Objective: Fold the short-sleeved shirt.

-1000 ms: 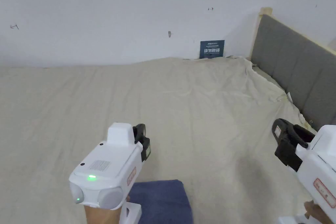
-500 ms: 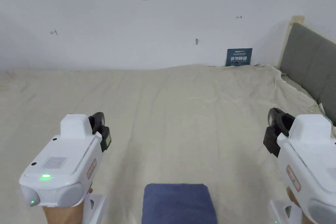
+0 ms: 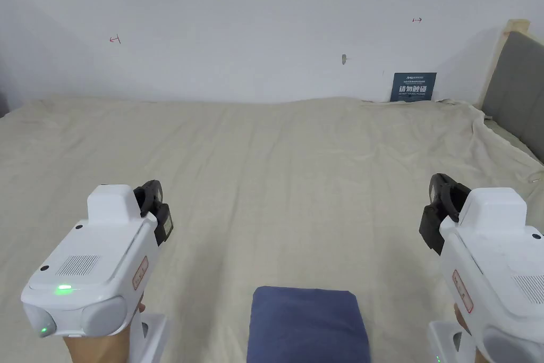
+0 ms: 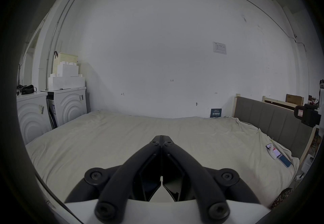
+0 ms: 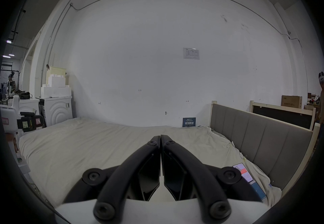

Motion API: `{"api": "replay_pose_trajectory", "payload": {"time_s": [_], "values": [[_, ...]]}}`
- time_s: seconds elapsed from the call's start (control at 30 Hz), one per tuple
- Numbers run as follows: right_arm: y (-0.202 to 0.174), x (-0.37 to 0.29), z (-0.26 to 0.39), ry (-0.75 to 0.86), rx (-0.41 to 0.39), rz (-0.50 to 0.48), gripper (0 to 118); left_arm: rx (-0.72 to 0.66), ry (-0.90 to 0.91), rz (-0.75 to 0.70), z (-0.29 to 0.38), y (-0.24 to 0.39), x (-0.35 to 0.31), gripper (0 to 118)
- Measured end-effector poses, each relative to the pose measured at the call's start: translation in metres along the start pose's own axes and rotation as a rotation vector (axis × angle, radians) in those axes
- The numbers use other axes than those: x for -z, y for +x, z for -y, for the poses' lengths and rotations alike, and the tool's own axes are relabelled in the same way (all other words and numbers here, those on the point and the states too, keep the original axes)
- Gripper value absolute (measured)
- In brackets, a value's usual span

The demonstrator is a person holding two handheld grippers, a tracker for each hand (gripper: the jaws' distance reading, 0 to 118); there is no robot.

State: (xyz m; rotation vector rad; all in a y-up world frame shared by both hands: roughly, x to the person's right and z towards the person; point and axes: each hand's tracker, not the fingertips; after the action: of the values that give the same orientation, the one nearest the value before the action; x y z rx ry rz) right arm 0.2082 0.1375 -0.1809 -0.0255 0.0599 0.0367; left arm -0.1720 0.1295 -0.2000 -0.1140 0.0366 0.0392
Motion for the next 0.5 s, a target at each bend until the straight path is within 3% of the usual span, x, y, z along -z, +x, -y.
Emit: {"api": "replay_pose_trajectory", "payload": {"time_s": [0.23,0.5], "values": [[-0.009,0.02,0.029,-0.075,0.026,-0.032,0,-0.001,-0.029,0.019,0.01,0.002,0.007,0],[-0.041,0.05,0.105,-0.25,0.034,-0.105,0,-0.012,-0.087,0.041,0.026,-0.001,0.022,0]]}}
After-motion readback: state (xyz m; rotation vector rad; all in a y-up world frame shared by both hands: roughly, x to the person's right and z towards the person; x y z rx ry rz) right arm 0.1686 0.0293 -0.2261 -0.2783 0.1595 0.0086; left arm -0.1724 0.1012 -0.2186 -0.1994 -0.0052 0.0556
